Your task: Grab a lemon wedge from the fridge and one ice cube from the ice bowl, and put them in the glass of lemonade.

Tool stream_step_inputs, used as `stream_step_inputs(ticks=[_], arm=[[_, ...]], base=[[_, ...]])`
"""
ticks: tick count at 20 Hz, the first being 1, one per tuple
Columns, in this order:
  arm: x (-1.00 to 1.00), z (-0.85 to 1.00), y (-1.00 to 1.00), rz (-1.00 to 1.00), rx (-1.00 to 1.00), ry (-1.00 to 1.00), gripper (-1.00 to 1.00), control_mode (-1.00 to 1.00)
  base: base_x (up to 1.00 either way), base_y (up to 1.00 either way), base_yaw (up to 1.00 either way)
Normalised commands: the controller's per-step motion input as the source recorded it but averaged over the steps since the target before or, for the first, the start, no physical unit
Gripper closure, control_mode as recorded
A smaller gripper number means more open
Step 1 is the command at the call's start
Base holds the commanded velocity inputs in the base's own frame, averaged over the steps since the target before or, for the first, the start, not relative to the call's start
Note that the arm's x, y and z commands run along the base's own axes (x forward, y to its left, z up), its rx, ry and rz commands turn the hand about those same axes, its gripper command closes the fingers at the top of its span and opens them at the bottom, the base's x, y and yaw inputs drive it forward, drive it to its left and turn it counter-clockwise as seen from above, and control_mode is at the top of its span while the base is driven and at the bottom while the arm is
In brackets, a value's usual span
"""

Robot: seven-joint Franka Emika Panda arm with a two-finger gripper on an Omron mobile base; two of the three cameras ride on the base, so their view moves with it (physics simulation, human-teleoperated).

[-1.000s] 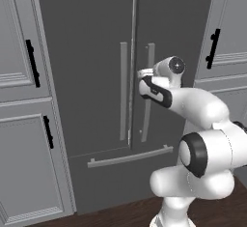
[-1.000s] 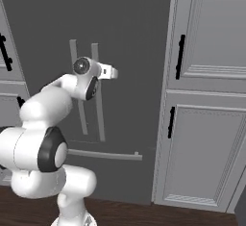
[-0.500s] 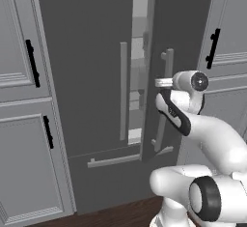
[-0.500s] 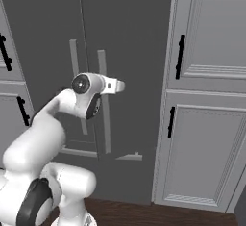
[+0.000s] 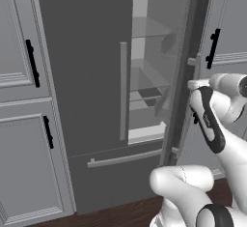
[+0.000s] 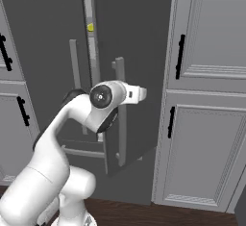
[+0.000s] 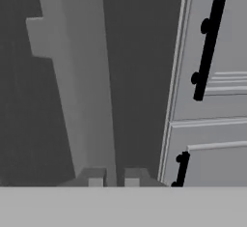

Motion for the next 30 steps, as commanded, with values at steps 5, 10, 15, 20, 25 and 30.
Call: stream_step_inputs(ticks=[5,10,15,20,25,30], arm=[[-0.86,0.66,-1.00,0.00,0.00,0.00,1.00,-1.00],[-0.96,0.82,-0.56,0.00,0.01,0.00,1.00,-1.00],[-0.54,1.00,0.58,0.00,-0.06,0.01,1.00,-1.00],[-0.57,0.89,0.96,0.00,-0.21,0.03,1.00,-1.00],[-0.39,0.06,1.00,0.00,-0.39,0.05,1.00,-1.00],[-0.02,0.00,1.00,-0.01,-0.54,0.18,1.00,-1.00]], base=[[0.00,0.00,0.00],[0.00,0.00,0.00],[0.00,0.00,0.00],[0.00,0.00,0.00],[0.00,0.00,0.00],[0.00,0.00,0.00]])
